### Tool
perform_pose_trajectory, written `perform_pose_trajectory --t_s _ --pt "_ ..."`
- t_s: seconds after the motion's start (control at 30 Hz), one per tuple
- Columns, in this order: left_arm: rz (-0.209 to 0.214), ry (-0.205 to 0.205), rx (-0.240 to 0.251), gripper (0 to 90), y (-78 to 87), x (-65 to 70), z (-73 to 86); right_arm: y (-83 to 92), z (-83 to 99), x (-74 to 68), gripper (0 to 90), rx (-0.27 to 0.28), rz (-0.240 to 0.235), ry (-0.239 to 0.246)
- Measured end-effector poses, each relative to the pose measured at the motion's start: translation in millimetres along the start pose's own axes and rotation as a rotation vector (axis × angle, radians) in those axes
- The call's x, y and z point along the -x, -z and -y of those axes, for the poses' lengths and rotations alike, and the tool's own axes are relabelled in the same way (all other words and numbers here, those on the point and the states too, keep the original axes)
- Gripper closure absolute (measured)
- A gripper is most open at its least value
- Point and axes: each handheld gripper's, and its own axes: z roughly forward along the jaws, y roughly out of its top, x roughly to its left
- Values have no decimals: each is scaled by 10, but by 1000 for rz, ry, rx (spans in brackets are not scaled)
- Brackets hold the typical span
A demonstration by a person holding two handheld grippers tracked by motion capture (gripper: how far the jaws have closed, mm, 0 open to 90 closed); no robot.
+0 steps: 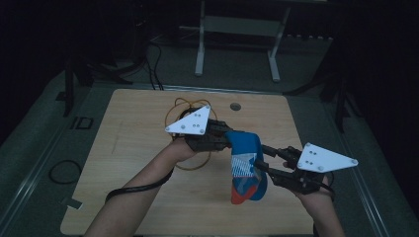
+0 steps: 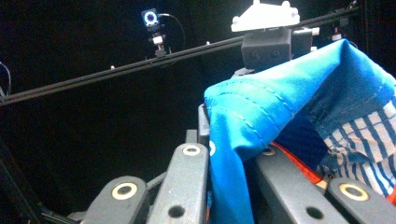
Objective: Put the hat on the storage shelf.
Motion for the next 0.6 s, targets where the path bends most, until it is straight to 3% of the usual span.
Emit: perform_pose_trajectory --t_s 0.1,0.17,0.23,0.47,0.6 --pt "-6 0 -10 891 1 -4 11 -21 5 11 634 -1 5 -5" --pt "-7 4 -19 890 4 -6 18 -53 15 14 722 -4 19 -8" --pt "-5 2 -30 890 11 -7 29 -57 16 11 894 -7 43 -8" --pt "-26 2 -54 887 65 -6 48 5 -10 7 900 -1 96 -3" --pt "-62 -20 -132 878 88 22 27 106 -38 84 900 24 122 -37"
